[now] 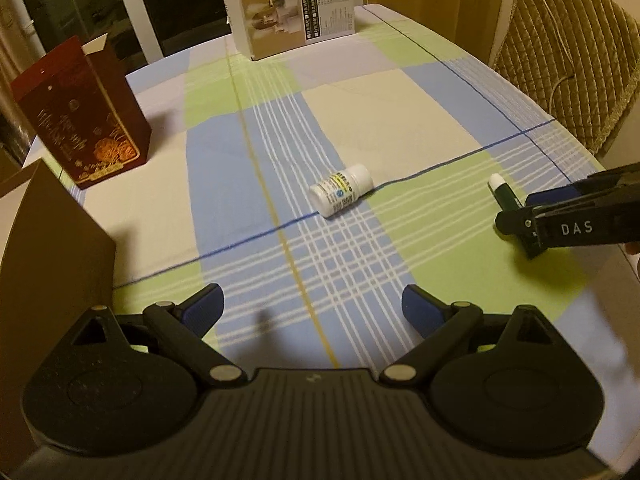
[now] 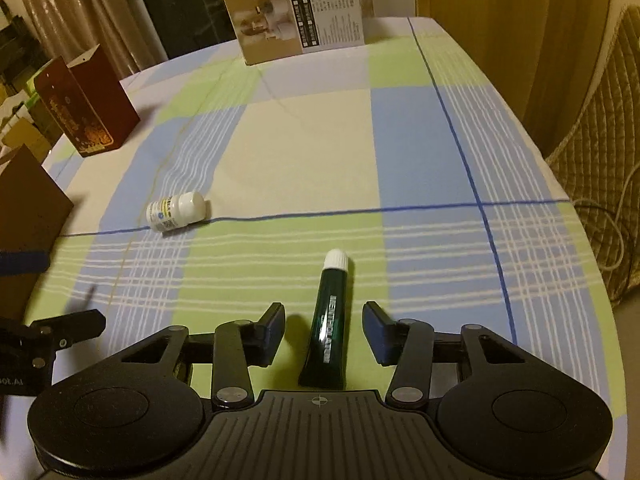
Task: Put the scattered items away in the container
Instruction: 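Close right tool on the green lip balm while left tool grips the white pill bottle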
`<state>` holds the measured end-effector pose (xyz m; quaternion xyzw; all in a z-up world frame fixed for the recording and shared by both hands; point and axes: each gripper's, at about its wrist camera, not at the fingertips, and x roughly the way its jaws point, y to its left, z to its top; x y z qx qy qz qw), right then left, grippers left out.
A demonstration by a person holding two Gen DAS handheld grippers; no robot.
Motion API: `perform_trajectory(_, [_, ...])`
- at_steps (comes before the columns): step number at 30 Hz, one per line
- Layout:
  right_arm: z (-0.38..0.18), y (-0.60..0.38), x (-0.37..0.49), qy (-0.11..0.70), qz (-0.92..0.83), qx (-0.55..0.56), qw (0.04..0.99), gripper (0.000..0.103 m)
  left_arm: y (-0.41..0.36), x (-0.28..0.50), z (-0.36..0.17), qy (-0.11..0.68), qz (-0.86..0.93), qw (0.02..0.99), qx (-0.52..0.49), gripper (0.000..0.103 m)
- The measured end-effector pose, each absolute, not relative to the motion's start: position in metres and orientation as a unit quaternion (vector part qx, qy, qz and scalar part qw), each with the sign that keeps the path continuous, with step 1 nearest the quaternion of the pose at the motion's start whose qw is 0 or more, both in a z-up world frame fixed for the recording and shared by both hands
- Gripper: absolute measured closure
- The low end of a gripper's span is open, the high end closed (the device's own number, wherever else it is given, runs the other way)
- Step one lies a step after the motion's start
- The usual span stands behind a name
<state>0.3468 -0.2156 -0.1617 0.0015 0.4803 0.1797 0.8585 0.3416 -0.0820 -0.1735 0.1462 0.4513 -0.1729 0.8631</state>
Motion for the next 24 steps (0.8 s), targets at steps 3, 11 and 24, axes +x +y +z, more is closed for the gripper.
perform_trajectory(3, [-0.164, -0.209, 0.345, 0.472, 0.179, -0.043, 0.862, 0.071, -0.084, 0.349, -0.176, 0.446, -0.179, 0.864, 0.152, 0.009])
perform_trajectory(11, [-0.164, -0.21, 0.339, 0.485, 0.196, -0.071, 0.849, 0.082, -0.099, 0.372, -0.188, 0.424, -0.229, 0.855, 0.194, 0.011])
perform_trajectory(24, [-0.162, -0.22, 0.347, 0.496, 0.201, -0.032, 0.844, 0.082, -0.123, 0.412, -0.2, 0.384, -0.328, 0.824, 0.258, 0.036])
